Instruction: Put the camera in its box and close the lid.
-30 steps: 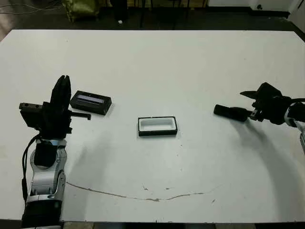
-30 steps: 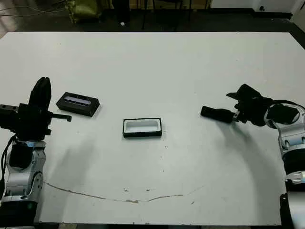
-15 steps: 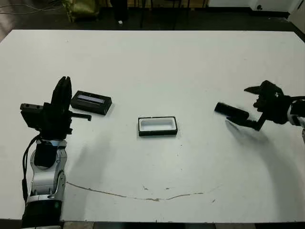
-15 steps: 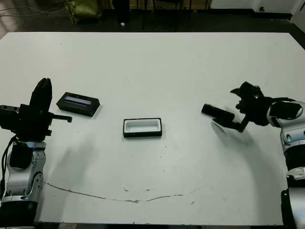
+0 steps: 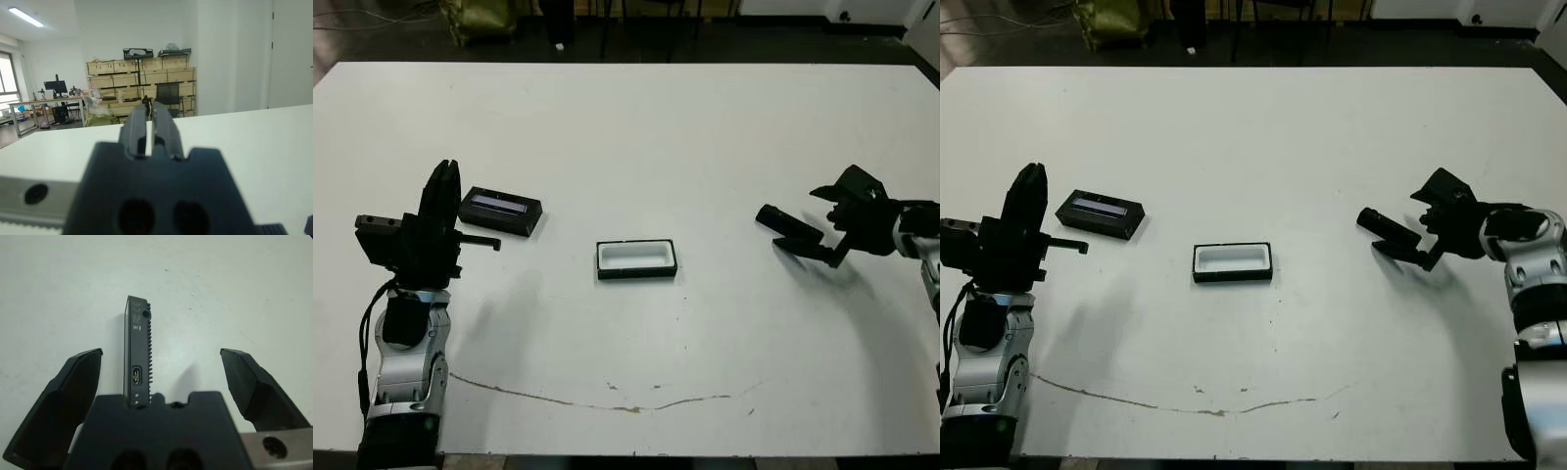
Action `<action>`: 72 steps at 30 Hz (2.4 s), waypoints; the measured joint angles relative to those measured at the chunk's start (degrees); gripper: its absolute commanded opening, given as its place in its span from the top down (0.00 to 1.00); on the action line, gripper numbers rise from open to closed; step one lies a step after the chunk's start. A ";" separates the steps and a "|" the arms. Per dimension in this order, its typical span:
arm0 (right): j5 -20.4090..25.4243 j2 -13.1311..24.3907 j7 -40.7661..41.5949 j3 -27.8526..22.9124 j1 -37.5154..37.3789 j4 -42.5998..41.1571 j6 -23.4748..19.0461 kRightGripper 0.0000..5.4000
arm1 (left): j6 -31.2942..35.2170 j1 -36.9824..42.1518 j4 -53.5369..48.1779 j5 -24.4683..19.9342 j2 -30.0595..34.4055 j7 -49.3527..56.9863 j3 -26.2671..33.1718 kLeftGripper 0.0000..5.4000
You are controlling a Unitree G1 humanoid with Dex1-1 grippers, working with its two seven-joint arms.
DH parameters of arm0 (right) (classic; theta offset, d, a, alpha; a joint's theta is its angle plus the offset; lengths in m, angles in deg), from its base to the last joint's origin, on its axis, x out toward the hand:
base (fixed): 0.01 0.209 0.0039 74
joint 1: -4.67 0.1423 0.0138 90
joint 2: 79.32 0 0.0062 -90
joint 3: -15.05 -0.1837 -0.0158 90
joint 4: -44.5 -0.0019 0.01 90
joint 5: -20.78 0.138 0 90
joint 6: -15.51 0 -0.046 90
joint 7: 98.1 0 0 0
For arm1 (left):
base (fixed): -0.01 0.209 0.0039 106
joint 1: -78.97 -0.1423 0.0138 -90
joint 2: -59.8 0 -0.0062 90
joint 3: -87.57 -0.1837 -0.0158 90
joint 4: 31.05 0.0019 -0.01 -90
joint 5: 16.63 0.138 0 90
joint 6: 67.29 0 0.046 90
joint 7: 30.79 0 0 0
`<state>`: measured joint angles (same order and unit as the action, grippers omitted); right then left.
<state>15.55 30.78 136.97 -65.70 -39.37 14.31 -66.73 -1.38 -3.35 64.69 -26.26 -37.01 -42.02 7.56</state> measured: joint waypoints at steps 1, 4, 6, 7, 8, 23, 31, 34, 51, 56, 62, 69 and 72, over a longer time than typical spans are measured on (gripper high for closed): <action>0.00 -0.13 -0.24 0.05 0.23 0.74 0.43 0.00 | -0.01 -0.04 -0.01 0.02 0.00 0.00 0.00 1.00; -0.01 -0.42 -1.32 0.19 0.66 2.54 1.82 0.00 | -0.06 -0.07 0.08 0.25 0.00 0.02 0.00 1.00; -0.01 -0.60 -1.71 0.23 0.84 3.59 2.40 0.00 | -0.04 -0.11 0.06 0.28 0.00 0.03 0.00 1.00; -0.01 -0.66 -1.86 0.28 0.90 3.91 2.64 0.00 | -0.04 -0.12 0.05 0.21 0.00 0.01 0.00 1.00; -0.01 -0.73 -1.94 0.33 0.95 4.15 2.66 0.00 | -0.04 -0.13 0.04 0.04 0.00 -0.03 0.00 1.00; -0.66 -2.42 -5.15 3.33 0.37 4.24 2.85 0.36 | -0.08 -0.15 0.06 0.06 0.00 -0.02 -0.01 1.00; -0.66 -2.64 -5.49 3.73 0.30 4.94 4.18 0.37 | -0.08 -0.15 0.05 0.06 0.00 -0.02 -0.01 1.00; -0.62 -2.75 -4.75 3.72 0.69 5.85 4.18 0.37 | -0.07 -0.16 -0.04 0.09 0.00 0.00 0.00 1.00; 0.98 -2.35 -1.27 3.42 0.94 6.57 4.45 0.37 | -0.04 -0.25 -0.49 0.00 0.00 0.08 0.00 1.00; 5.30 -3.77 -7.79 -1.63 -4.60 3.72 7.61 0.37 | -0.01 -0.27 -0.64 -0.06 0.00 0.08 0.00 1.00; 12.98 -7.22 -11.04 -8.13 -10.13 -0.98 1.80 0.37 | 0.03 -0.38 -0.82 -0.12 0.00 -0.02 0.00 1.00; 13.20 -7.41 -10.94 -8.10 -12.18 -3.76 3.11 0.37 | 0.20 -0.59 -0.86 -0.18 0.00 -0.02 0.00 1.00; 13.20 -7.45 -10.78 -8.05 -12.38 -3.78 3.59 0.37 | 0.23 -0.80 -0.97 -0.13 0.00 -0.01 0.00 1.00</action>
<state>28.76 23.33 126.19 -73.75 -51.74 10.53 -63.14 -1.16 -4.15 63.72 -26.39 -37.01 -42.04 7.56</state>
